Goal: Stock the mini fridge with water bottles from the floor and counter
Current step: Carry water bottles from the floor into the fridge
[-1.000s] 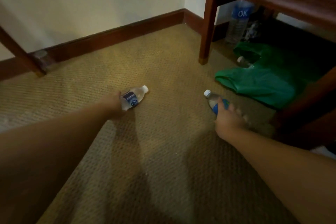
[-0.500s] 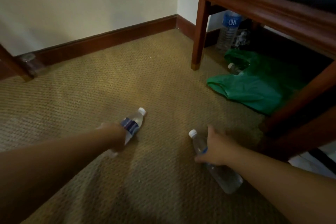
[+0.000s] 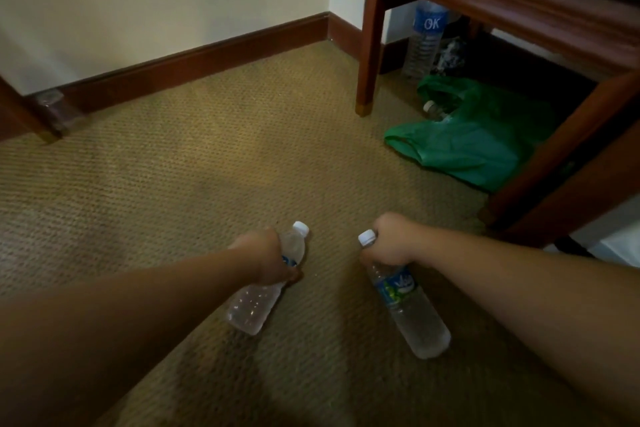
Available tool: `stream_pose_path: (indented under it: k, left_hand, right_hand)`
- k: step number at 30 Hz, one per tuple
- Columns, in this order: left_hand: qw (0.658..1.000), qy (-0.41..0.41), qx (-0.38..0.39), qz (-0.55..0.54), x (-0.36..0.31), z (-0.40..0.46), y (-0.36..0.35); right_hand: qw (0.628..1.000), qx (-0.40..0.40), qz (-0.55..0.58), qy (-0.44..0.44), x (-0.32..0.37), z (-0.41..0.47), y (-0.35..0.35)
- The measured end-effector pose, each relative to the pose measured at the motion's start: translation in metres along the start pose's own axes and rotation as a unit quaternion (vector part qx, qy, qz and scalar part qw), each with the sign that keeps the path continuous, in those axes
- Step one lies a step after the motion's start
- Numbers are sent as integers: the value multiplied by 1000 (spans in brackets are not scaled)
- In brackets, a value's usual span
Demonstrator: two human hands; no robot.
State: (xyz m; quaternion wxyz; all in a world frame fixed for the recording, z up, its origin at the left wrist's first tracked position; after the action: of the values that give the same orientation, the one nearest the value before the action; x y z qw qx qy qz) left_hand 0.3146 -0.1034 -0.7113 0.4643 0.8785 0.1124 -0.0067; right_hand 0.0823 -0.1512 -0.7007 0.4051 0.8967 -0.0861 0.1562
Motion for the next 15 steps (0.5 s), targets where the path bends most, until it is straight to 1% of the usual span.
stream_pose_path:
  k: [2, 4, 6, 9, 11, 13, 15]
  left_hand:
    - [998, -24, -31, -47, -2, -2, 3]
    - [988, -80, -51, -118, -14, -12, 15]
    - [976, -141, -48, -161, -34, -26, 34]
    - [961, -216, -40, -169, -69, -50, 62]
    - [949, -261, -39, -172, -92, -67, 78]
    - [937, -301, -56, -171, -114, -86, 89]
    - [923, -333, -73, -178, -133, -106, 98]
  right_hand:
    - [999, -1, 20, 25, -6, -19, 20]
    - [997, -5, 51, 66, -15, -44, 38]
    - [992, -13, 45, 117, -23, -74, 52]
    - [984, -25, -5, 174, -31, -120, 68]
    - [979, -39, -18, 200, -35, -146, 81]
    - [978, -53, -19, 201, -39, -171, 97]
    - [980, -67, 6, 189, -45, -196, 117]
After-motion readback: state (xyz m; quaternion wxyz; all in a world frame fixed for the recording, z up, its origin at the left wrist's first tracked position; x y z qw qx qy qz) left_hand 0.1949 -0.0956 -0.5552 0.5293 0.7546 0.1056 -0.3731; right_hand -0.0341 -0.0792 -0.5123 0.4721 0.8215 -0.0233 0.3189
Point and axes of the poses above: each hand's wrist, its own z-axis towards the middle knuckle, its own y-axis out of the back of the hand, x = y × z, the point moved 3 cm from there along z, towards the middle knuckle
